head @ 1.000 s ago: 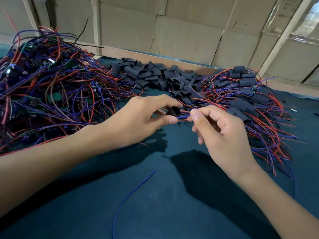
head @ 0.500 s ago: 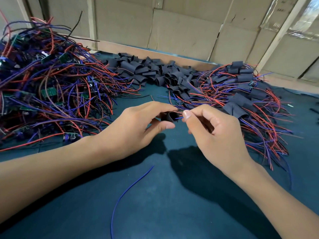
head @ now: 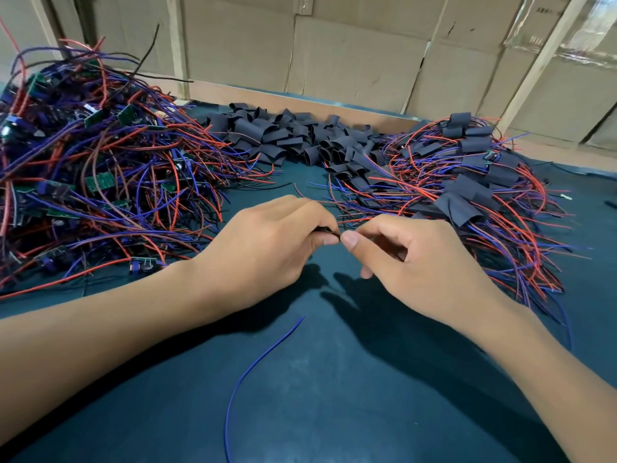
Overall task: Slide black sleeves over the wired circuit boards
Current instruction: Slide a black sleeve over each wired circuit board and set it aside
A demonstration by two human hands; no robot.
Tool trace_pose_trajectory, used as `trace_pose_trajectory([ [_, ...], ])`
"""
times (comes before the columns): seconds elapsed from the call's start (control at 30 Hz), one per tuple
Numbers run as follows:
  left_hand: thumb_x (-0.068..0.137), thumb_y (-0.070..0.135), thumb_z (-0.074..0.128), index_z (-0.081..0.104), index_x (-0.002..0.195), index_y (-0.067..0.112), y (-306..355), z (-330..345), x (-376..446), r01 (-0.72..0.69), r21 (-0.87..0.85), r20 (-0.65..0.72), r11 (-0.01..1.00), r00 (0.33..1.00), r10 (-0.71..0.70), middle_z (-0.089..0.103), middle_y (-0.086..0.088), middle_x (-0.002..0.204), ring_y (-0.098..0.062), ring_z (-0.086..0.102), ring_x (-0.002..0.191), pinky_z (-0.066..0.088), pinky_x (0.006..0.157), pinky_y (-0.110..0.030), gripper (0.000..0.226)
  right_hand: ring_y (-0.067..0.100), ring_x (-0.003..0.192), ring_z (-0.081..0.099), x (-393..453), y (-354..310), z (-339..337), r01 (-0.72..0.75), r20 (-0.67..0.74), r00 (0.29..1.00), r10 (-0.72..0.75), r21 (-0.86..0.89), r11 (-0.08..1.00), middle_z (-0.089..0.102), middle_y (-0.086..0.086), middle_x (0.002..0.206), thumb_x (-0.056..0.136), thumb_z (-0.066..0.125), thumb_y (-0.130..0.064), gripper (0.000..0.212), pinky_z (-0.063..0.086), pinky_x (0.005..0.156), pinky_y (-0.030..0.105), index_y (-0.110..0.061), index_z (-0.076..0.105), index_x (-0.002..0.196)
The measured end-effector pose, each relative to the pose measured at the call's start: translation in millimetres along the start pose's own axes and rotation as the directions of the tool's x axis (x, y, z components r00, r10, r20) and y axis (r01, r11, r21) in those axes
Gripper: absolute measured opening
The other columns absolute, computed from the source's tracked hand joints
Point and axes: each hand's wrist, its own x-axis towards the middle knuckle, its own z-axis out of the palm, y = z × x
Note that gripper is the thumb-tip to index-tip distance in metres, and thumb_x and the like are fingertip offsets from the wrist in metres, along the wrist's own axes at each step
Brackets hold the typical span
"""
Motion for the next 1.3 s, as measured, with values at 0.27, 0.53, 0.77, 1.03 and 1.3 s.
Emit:
trace_pose_trajectory([
  [0.27, 0.107, 0.023, 0.048, 0.066, 0.101, 0.004, -24.3, -26.6, 11.3, 0.0, 0.289, -0.032, 0.957, 0.999, 0.009, 0.067, -0.01, 0.09, -0.036, 0.062, 0.081, 0.051, 0.077, -0.051, 0.027, 0.015, 0.066, 0.063, 1.5, 10.6, -5.2, -0.056, 0.089, 0.994, 0.063, -0.079, 0.995, 0.071, -0.008, 0.072, 0.089, 0.07, -0.038, 0.01, 0.049, 0.071, 0.03, -0.029, 0.072, 0.088],
  [0.53, 0.104, 0.022, 0.053, 0.066, 0.101, 0.006, -32.9, -28.2, 10.0, 0.093, 0.308, -0.036, 0.947, 0.996, -0.086, 0.069, -0.009, 0.09, -0.036, 0.062, 0.084, 0.049, 0.078, -0.049, 0.02, 0.011, 0.052, 0.062, 3.9, 8.3, -8.0, -0.124, -0.147, 0.98, 0.137, 0.089, 0.988, 0.071, -0.008, 0.072, 0.083, 0.075, -0.045, 0.015, 0.05, 0.062, 0.032, -0.031, 0.069, 0.085],
  [0.77, 0.1, 0.019, 0.06, 0.067, 0.096, 0.006, -29.8, -26.7, 7.1, 0.049, 0.34, -0.038, 0.939, 0.999, -0.038, 0.068, -0.007, 0.085, -0.033, 0.058, 0.083, 0.051, 0.076, -0.046, 0.015, 0.013, 0.077, 0.066, 4.6, 5.0, -15.6, 0.014, -0.222, 0.969, 0.109, 0.488, 0.873, 0.074, 0.001, 0.089, 0.082, 0.08, -0.007, 0.024, 0.052, 0.075, 0.028, -0.013, 0.072, 0.103],
  [1.03, 0.099, 0.014, 0.062, 0.066, 0.098, 0.003, -30.8, -16.1, 3.9, 0.074, 0.22, -0.025, 0.973, 0.997, -0.07, 0.064, -0.009, 0.094, -0.034, 0.056, 0.089, 0.048, 0.085, -0.044, 0.012, 0.018, 0.066, 0.065, 0.9, 7.9, -15.5, 0.108, -0.345, 0.938, -0.031, 0.204, 0.973, 0.074, -0.01, 0.089, 0.093, 0.074, -0.021, 0.028, 0.056, 0.072, 0.036, -0.035, 0.073, 0.118],
  [1.3, 0.1, 0.017, 0.062, 0.067, 0.102, 0.002, -27.6, -20.5, 5.6, 0.087, 0.203, -0.063, 0.975, 0.995, -0.076, 0.064, -0.01, 0.096, -0.034, 0.057, 0.09, 0.049, 0.085, -0.045, 0.016, 0.002, 0.066, 0.049, 0.8, 7.8, -11.6, 0.194, -0.258, 0.947, -0.194, -0.023, 0.981, 0.061, -0.012, 0.084, 0.09, 0.077, -0.01, 0.033, 0.033, 0.068, 0.009, -0.018, 0.074, 0.122],
])
